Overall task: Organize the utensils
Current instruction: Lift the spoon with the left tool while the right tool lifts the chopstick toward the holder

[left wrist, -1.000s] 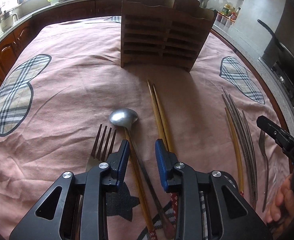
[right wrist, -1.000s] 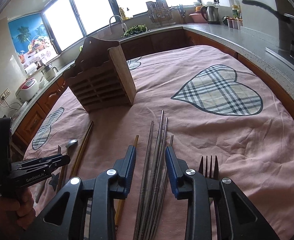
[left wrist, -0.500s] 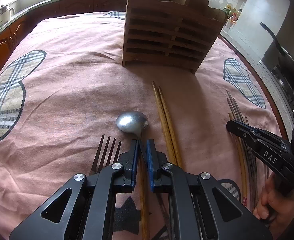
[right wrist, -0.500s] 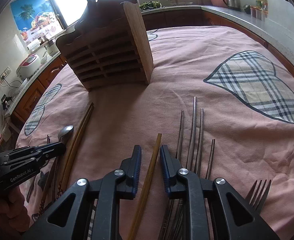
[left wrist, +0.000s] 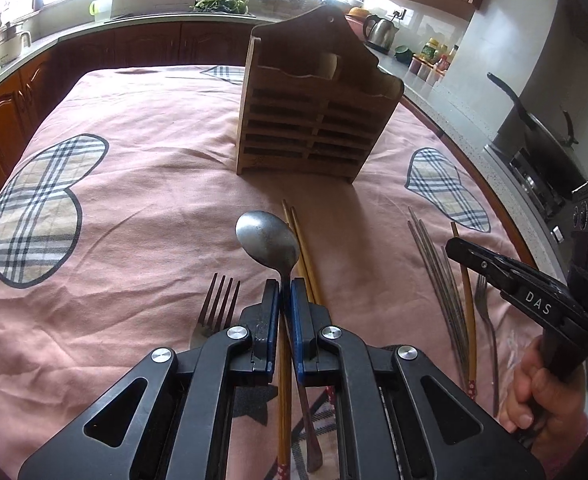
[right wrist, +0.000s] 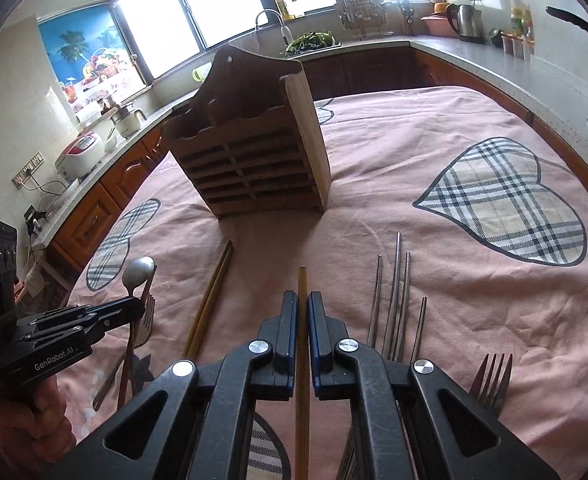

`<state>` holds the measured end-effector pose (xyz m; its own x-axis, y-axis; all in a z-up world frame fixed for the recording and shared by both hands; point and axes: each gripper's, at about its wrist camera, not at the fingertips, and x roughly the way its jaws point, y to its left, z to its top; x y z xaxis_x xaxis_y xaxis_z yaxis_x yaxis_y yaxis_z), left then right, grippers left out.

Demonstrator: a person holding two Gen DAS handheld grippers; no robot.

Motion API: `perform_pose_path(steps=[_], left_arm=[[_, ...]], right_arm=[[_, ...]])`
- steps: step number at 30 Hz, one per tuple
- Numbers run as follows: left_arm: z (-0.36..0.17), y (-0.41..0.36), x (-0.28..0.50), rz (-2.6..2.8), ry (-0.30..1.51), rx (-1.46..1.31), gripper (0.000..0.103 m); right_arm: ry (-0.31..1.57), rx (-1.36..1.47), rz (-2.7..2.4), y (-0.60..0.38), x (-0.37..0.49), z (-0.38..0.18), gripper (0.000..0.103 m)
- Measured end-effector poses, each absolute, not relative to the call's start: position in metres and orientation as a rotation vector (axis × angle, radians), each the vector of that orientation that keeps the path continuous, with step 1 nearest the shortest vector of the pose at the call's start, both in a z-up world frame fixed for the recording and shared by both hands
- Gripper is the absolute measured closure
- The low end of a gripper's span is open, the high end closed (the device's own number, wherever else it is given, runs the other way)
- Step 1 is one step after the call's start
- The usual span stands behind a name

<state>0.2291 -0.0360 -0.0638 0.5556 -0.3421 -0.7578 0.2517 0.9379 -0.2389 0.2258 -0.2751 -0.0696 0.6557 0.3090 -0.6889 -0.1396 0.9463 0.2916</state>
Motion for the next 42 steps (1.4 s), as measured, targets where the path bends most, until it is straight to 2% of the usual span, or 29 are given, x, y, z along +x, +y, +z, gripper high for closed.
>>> perform_pose_path(steps=[13, 23, 30, 42], left_arm=[[-0.11, -0.04, 0.245, -0.325, 1.022, -0.042, 0.097], [-0.106, -0.046, 0.254, -0.332, 1.019, -0.014, 0.096], [-0.093, -0.043, 0.247, -0.345, 0.966, -0.021, 0.101], [-0.023, -0.03, 0.218, -0.395, 0.782, -0.097, 0.101]], right_arm=[[0.826, 0.237, 0.26, -0.265, 0.213, -0.072, 0.098], [0.824, 0.244, 0.266, -0.266, 0.212, -0.073, 0.098], [0.814, 0.256, 0.262, -0.269, 0.21, -0.071, 0.098], [0.724, 0.252, 0.279, -0.271, 0.204, -0.033, 0.098]])
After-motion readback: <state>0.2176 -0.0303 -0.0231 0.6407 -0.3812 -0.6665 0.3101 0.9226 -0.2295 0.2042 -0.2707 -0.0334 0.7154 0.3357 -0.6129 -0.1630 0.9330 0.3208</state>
